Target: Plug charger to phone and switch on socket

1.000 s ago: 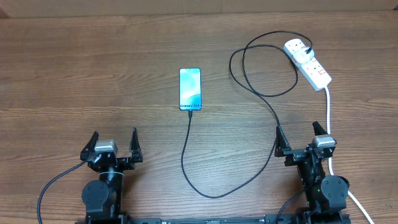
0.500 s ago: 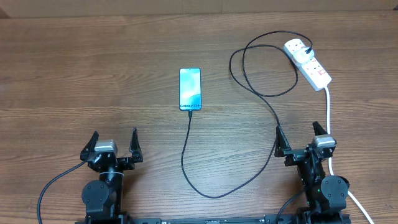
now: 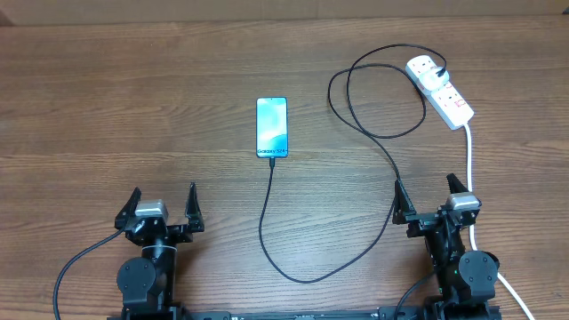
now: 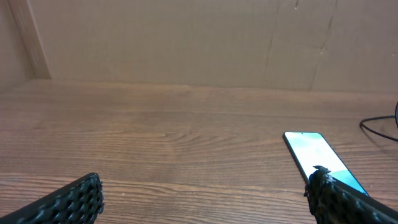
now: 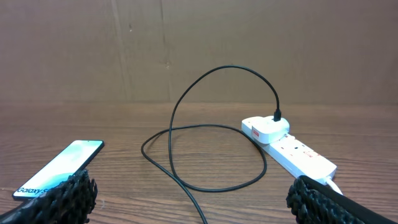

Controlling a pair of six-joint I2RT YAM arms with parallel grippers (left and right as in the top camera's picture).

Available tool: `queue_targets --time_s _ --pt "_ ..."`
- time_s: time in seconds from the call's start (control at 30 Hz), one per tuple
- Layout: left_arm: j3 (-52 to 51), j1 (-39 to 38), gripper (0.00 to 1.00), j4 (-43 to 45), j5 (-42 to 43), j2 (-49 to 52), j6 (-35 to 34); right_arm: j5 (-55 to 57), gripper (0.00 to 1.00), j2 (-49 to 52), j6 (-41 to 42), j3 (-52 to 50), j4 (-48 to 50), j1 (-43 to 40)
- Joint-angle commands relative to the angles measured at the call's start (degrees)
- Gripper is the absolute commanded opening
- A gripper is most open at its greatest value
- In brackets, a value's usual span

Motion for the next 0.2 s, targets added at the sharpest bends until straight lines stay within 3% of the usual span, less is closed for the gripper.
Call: queue_targets --time_s 0.0,0.17 --pt "-0.24 0.26 1.00 -0.07 0.02 -0.61 1.29 0.37 1.00 -0.55 0.35 -0.59 0.37 0.44" --pt "-0.24 0.26 1.00 -0.07 0.02 -0.61 1.29 0.37 1.00 -0.55 0.35 -0.59 0.37 0.44"
